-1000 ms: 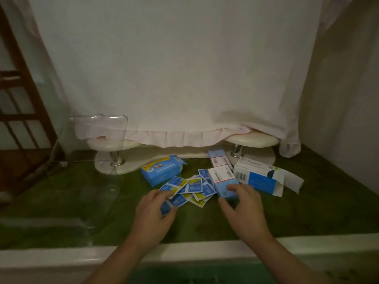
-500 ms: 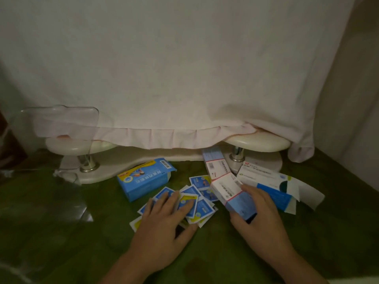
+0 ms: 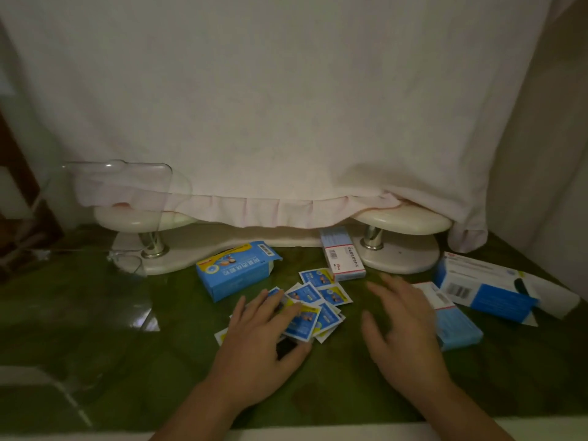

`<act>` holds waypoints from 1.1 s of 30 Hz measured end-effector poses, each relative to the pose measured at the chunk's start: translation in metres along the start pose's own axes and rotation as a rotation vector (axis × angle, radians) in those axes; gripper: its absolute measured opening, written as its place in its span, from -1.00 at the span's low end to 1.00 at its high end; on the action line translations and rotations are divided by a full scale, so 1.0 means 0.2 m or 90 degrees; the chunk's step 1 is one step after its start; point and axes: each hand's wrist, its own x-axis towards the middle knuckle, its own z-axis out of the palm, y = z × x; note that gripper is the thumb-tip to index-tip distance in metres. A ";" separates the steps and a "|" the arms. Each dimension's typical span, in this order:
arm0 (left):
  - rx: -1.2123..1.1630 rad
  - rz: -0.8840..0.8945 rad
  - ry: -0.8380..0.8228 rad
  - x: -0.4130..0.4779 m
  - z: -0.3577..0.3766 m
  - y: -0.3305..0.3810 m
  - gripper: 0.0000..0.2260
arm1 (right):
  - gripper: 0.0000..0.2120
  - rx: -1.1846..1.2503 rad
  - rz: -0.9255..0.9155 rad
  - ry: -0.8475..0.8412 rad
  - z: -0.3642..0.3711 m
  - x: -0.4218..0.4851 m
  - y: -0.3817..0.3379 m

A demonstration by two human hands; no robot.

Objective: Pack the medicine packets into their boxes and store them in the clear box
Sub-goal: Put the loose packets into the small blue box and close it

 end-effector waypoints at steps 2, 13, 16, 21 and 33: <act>0.028 -0.030 -0.010 0.00 0.00 0.01 -0.38 | -0.52 0.040 -0.058 -0.024 0.06 0.09 -0.09; -0.034 -0.076 -0.018 0.01 -0.03 0.01 -0.42 | -0.39 -0.054 -0.003 -0.188 0.23 0.33 0.01; -0.092 -0.059 0.036 0.01 -0.03 0.00 -0.48 | -0.37 -0.083 0.004 -0.177 0.19 0.25 0.04; -0.144 -0.057 0.221 0.04 -0.04 -0.08 -0.53 | -0.36 -0.101 0.002 -0.145 0.15 0.16 0.06; -0.109 -0.292 0.196 0.28 -0.09 -0.41 -0.30 | -0.43 0.007 -0.057 -0.031 0.12 0.07 -0.07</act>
